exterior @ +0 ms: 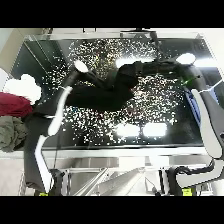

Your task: Fold the shirts.

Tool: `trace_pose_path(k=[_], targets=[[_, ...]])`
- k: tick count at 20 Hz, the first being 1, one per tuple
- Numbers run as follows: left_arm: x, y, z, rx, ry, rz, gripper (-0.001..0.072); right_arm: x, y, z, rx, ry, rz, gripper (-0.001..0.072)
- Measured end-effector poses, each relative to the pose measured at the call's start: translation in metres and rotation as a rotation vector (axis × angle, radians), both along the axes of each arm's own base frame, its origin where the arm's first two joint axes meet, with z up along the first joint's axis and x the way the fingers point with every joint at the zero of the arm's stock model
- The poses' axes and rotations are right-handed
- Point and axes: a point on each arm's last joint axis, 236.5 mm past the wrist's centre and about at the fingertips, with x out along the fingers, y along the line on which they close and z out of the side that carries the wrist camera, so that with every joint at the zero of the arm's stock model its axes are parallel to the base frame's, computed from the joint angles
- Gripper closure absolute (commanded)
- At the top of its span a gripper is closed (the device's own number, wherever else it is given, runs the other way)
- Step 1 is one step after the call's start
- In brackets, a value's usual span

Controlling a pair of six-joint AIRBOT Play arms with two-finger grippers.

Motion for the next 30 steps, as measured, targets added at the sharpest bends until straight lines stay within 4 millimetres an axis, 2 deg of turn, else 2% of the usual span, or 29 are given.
trace_pose_path(k=[3, 5, 7, 9, 10, 11, 14, 16, 17, 18, 19, 20, 21, 22, 23, 24, 27, 30], targets=[[0.025, 0.084, 0.088, -0.046, -0.117, 0.136, 0.0709, 0.007, 0.041, -0.009, 0.002, -0.020, -0.042, 0.0688], [0.027, 0.137, 0.128, -0.055, -0.172, 0.219, 0.0708, 0.013, 0.075, -0.021, 0.010, -0.019, -0.084, 0.0682], [0.028, 0.183, 0.157, -0.054, -0.229, 0.305, 0.0708, 0.017, 0.115, -0.043, 0.028, 0.005, -0.137, 0.0682], [0.023, 0.213, 0.167, -0.051, -0.253, 0.354, 0.0708, 0.016, 0.159, -0.067, 0.053, 0.010, -0.176, 0.0655], [0.020, 0.224, 0.166, -0.045, -0.254, 0.368, 0.0708, 0.015, 0.181, -0.080, 0.067, 0.005, -0.192, 0.0308], [0.018, 0.233, 0.163, -0.040, -0.253, 0.381, 0.0708, 0.012, 0.202, -0.091, 0.082, -0.005, -0.198, -0.0004], [0.016, 0.247, 0.143, -0.034, -0.225, 0.413, 0.0691, -0.002, 0.260, -0.109, 0.145, -0.058, -0.163, 0.0017], [0.018, 0.252, 0.134, -0.035, -0.223, 0.438, 0.0691, -0.001, 0.279, -0.109, 0.190, -0.079, -0.164, 0.0018], [0.019, 0.255, 0.131, -0.032, -0.222, 0.448, 0.0691, 0.000, 0.283, -0.106, 0.215, -0.091, -0.155, 0.0058], [0.020, 0.256, 0.130, -0.031, -0.224, 0.453, 0.0691, 0.000, 0.285, -0.102, 0.237, -0.102, -0.139, 0.0296], [0.021, 0.256, 0.130, -0.033, -0.228, 0.457, 0.0691, 0.001, 0.283, -0.095, 0.261, -0.109, -0.118, 0.0373], [0.022, 0.257, 0.130, -0.034, -0.231, 0.461, 0.0691, 0.003, 0.278, -0.087, 0.281, -0.118, -0.092, 0.0373], [0.023, 0.258, 0.129, -0.032, -0.235, 0.467, 0.0692, 0.007, 0.270, -0.082, 0.287, -0.123, -0.070, 0.0428], [0.023, 0.259, 0.128, -0.030, -0.234, 0.469, 0.0692, 0.011, 0.259, -0.080, 0.279, -0.117, -0.045, 0.0557], [0.024, 0.259, 0.128, -0.029, -0.234, 0.469, 0.0691, 0.014, 0.246, -0.077, 0.262, -0.101, -0.015, 0.0559], [0.023, 0.259, 0.128, -0.029, -0.233, 0.468, 0.0691, 0.017, 0.232, -0.076, 0.234, -0.086, 0.017, 0.0675], [0.019, 0.258, 0.126, -0.029, -0.221, 0.454, 0.0691, 0.029, 0.172, -0.079, 0.096, -0.017, 0.069, 0.0691], [0.013, 0.255, 0.125, -0.030, -0.202, 0.434, 0.0691, 0.034, 0.096, -0.088, -0.095, 0.084, 0.069, 0.0690]])
